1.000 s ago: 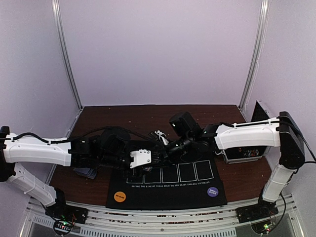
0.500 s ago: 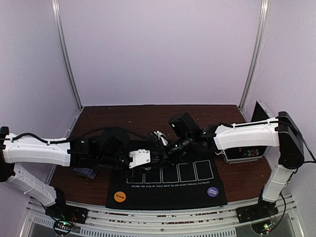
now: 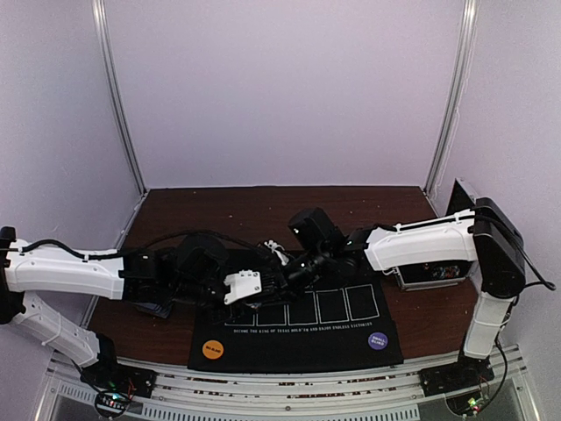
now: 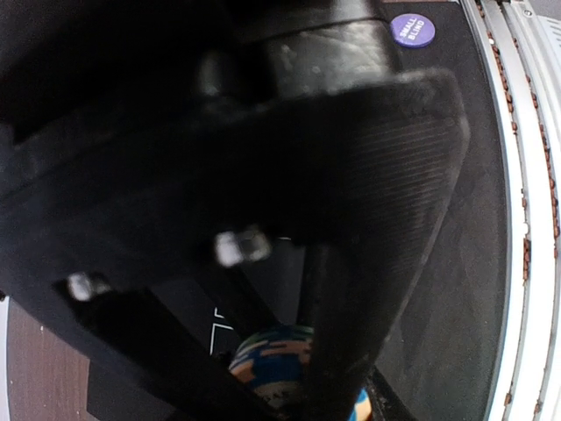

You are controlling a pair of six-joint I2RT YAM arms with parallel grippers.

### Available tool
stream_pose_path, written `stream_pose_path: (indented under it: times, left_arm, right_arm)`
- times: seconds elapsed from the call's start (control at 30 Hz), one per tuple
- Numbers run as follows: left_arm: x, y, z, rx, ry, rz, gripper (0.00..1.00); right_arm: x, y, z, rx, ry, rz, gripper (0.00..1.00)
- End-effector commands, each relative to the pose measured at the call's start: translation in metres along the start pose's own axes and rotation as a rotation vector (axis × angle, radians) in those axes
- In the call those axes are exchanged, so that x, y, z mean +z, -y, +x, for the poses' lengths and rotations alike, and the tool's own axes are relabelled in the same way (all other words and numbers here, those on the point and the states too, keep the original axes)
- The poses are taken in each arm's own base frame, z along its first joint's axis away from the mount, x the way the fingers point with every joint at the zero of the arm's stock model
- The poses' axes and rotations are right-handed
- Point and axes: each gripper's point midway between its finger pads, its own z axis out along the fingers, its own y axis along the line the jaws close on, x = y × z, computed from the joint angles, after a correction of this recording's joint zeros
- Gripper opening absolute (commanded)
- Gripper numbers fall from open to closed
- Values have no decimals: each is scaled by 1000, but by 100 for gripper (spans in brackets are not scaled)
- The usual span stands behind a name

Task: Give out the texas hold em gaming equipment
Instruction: Pass from the right arm to the left, then place the poker chips pile at the big blind area.

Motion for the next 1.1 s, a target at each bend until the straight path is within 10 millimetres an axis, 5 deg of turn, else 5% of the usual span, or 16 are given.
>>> stream_pose_path:
  times: [0.0,0.33,0.73,0.87,1.07]
  left_arm:
    - [-4,-4,0,-41,2,-12,0]
    - [3,6,20,-75,-47,14,0]
    - [6,-8,41,-252,-104,-12,0]
    - [8,-14,48,-373,-140,-56,0]
    - [-2,-26,88,-703,-263,-242,0]
  right_arm:
    - [5,-7,-6,-30,1,-20,44]
    - [7,6,-6,-33,-1,26,58]
    - [-30,31,-32,-26,133,158,61]
    - [-45,29,-39,-46,169,180,61]
    - [-64,37,-29,-79,168,277,61]
